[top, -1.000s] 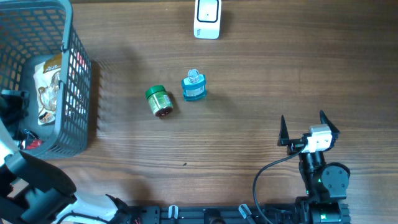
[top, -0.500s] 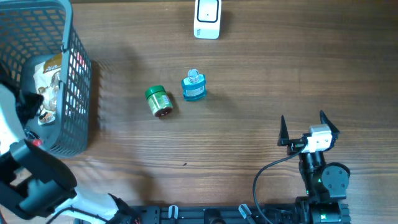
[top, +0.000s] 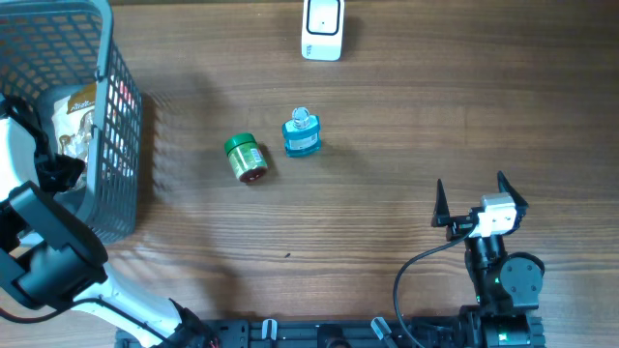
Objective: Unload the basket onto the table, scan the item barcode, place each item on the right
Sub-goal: 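Position the left gripper over the black-and-red wrench set package in the basket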
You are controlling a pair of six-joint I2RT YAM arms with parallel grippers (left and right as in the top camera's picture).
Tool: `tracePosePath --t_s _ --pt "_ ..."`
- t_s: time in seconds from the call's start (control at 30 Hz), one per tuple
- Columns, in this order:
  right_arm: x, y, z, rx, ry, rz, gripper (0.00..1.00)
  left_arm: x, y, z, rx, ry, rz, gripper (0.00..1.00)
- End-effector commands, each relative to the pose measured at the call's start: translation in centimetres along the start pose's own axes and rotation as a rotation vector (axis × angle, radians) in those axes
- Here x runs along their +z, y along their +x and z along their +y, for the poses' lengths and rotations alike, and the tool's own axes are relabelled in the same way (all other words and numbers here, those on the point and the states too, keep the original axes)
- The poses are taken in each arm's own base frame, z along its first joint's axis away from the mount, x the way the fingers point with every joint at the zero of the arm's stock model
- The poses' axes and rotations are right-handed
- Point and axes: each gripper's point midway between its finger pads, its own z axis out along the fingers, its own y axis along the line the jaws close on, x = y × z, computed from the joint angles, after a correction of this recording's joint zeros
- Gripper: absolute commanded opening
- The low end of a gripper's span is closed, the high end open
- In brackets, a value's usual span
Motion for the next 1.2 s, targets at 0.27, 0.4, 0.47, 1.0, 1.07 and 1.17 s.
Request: tracePosePath --t_s 0.27,0.4,0.47,1.0,1.07,1.17 --pt "0.0 -0.1 0.3 -0.013 -0.017 -0.004 1.0 0.7 -0.1 0.7 0.032 -0.057 -0.005 0.88" --pt "0.0 -0.1 0.3 -0.012 -0.017 -0.004 1.0 1.2 0.0 0.6 0.036 -0.07 -0.001 0.88" --pt "0.0 -0.1 0.3 -0.012 -0.017 -0.004 1.0 1.5 0.2 0.6 0.041 -0.077 0.009 0.87" --pt "0.0 -0.1 0.3 -0.012 -0.017 -0.004 0.99 4.5 2.2 0.4 0.075 -0.119 0.069 0.82" --pt "0.0 -0.1 0.3 -0.013 -0.017 -0.004 1.0 5.3 2.9 0.5 0.08 -0.125 0.078 0.82" --pt "0.0 -0.1 0.3 -0.012 -0.017 -0.004 1.0 5.7 3.2 0.6 0.083 -0.128 0.081 0.82"
